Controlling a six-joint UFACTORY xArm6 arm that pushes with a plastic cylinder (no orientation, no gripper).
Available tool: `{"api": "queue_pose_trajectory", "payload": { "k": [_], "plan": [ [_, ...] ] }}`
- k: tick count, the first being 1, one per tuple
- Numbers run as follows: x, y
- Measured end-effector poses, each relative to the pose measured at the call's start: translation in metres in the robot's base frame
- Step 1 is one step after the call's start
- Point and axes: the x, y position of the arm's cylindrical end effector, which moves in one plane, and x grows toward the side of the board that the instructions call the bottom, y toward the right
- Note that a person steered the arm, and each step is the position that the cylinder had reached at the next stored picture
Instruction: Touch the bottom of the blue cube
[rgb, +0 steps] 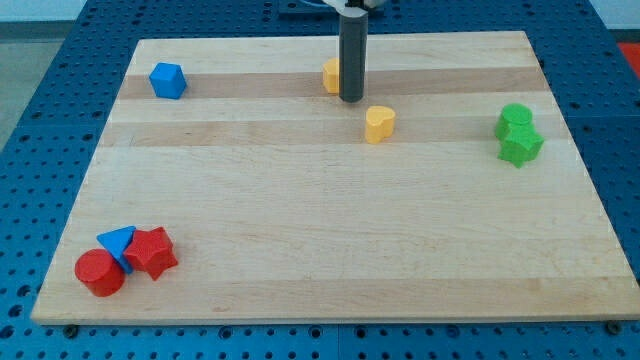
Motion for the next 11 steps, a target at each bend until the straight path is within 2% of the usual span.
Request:
{"api": "queue_pose_trajectory", "payload": {
  "k": [1,3,4,5,6,10,11],
  "plan": [
    [-0.018,0.0],
    [-0.015,0.0],
    [0.013,0.024],
    [0.025,0.025],
    [0.025,-0.004],
    [0.026,-0.227],
    [0.027,-0.235]
  ]
}}
